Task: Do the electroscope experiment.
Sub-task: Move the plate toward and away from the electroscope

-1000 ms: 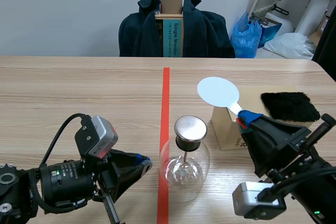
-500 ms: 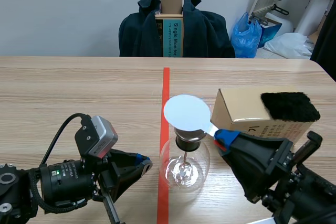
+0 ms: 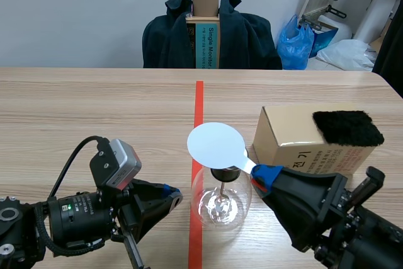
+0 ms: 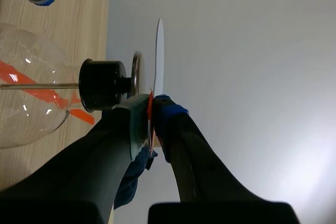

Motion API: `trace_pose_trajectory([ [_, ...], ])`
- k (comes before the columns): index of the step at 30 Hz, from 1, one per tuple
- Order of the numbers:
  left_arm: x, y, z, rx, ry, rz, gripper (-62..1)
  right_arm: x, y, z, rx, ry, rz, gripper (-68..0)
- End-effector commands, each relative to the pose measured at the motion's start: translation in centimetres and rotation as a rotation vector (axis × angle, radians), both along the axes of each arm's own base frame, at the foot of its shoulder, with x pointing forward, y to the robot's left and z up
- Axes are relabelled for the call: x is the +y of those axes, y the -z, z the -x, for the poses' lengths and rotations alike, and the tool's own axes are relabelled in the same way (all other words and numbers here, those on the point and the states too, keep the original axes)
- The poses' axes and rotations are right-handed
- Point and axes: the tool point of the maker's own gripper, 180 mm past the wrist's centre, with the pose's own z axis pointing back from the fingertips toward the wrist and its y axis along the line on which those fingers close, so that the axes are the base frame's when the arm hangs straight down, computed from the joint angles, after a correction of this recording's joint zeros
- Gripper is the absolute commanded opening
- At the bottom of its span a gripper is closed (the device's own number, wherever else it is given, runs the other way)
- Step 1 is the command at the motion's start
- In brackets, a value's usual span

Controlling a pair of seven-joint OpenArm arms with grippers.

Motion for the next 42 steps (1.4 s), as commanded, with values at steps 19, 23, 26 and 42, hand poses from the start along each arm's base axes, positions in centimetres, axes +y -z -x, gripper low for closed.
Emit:
trace_pose_trajectory([
  [19,-0.3,-0.9,-0.3,-0.019,0.001,0.024,-58.2,-5.1,-1.5,-5.5,-0.026,0.395,-0.040,-66.7],
  [23,-0.3,-0.9,-0.3,-0.019,0.001,0.024,-58.2,-6.5,-1.5,-6.4,-0.021,0.486,-0.048,-66.7],
  [26,-0.3,-0.9,-0.3,-0.019,0.001,0.024,-58.2,-6.8,-1.5,-6.5,-0.020,0.507,-0.050,-66.7],
  [42,-0.3,-0.9,-0.3,-0.019,0.001,0.024,-58.2,-3.5,-1.4,-4.2,-0.031,0.281,-0.031,-66.7],
])
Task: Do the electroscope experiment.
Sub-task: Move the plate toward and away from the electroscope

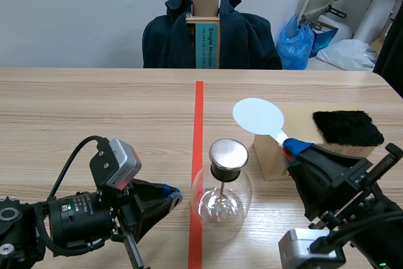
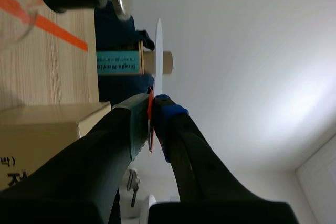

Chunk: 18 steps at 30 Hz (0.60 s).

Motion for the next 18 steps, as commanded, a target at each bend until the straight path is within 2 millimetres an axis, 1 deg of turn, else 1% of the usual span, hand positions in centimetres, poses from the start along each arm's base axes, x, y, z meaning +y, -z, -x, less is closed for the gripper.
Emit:
trace_pose_trajectory([
  [1,-0.3,-0.9,-0.3,-0.019,0.001,0.024,-58.2,0.1,-1.2,-0.1,-0.047,-0.033,0.004,-66.7],
  [5,-0.3,-0.9,-0.3,-0.019,0.001,0.024,-58.2,1.5,-1.1,1.4,-0.052,-0.142,0.014,-66.7],
  [8,-0.3,-0.9,-0.3,-0.019,0.001,0.024,-58.2,2.1,-1.0,2.2,-0.055,-0.199,0.019,-66.7],
  [14,-0.3,-0.9,-0.3,-0.019,0.001,0.024,-58.2,3.0,-0.6,3.3,-0.029,-0.278,0.021,-66.7],
  [18,-0.3,-0.9,-0.3,-0.019,0.001,0.024,-58.2,3.2,-0.6,3.6,-0.030,-0.300,0.022,-66.7],
])
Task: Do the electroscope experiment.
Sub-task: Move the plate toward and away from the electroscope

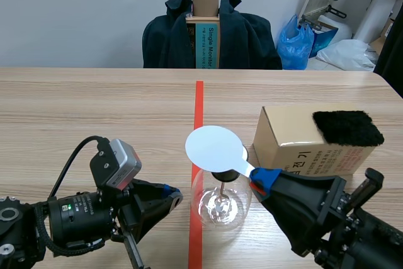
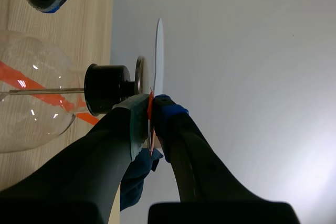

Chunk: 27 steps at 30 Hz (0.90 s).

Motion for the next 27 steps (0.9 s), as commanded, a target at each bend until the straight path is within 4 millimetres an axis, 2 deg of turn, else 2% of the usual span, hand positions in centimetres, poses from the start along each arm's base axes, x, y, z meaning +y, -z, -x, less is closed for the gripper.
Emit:
trace_pose_trajectory([
  [1,-0.3,-0.9,-0.3,-0.019,0.001,0.024,-58.2,-0.3,-1.0,-0.5,-0.040,0.002,-0.001,-66.7],
  [15,-0.3,-0.9,-0.3,-0.019,0.001,0.024,-58.2,-0.4,-1.0,-0.6,-0.040,0.010,-0.002,-66.7],
  [21,-0.3,-0.9,-0.3,-0.019,0.000,0.024,-58.2,-1.1,-1.0,-1.7,-0.036,0.084,-0.007,-66.7],
  [27,-0.3,-0.9,-0.3,-0.019,0.000,0.024,-58.2,-2.8,-1.5,-3.6,-0.029,0.219,-0.042,-66.7],
])
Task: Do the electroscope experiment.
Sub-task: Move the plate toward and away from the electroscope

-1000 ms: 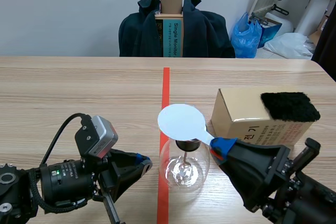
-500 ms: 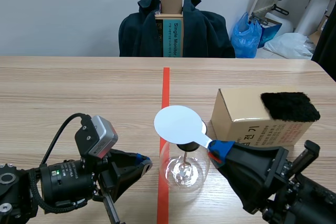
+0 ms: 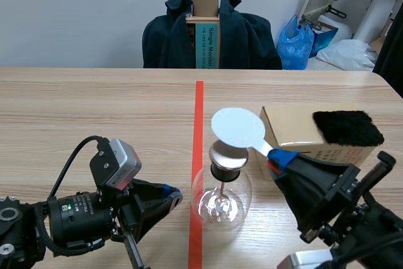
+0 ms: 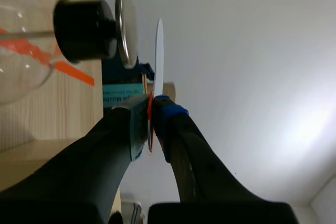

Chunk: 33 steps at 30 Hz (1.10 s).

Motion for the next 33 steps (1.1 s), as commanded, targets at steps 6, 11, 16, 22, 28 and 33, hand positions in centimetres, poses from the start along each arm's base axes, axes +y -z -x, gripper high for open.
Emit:
trace_pose_trajectory([
  [6,-0.3,-0.9,-0.3,-0.019,0.000,0.024,-58.2,-2.8,-1.3,-2.4,-0.042,0.149,-0.001,-66.7],
  [11,-0.3,-0.9,-0.3,-0.019,0.000,0.024,-58.2,-5.4,-1.8,-3.8,-0.059,0.277,0.003,-66.7],
  [16,-0.3,-0.9,-0.3,-0.019,0.000,0.024,-58.2,-8.1,-4.8,-5.0,-0.152,0.386,-0.015,-66.7],
  [22,-0.3,-0.9,-0.3,-0.019,0.000,0.024,-58.2,-11.0,-11.9,-5.1,-0.319,0.484,-0.102,-66.7],
  [28,-0.2,-0.9,-0.3,-0.018,0.000,0.023,-58.2,-12.9,-17.8,-3.6,-0.450,0.535,-0.174,-66.7],
  [33,0.2,-0.7,0.1,-0.013,-0.004,0.017,-58.2,-14.5,-21.0,-2.4,-0.510,0.577,-0.238,-66.7],
])
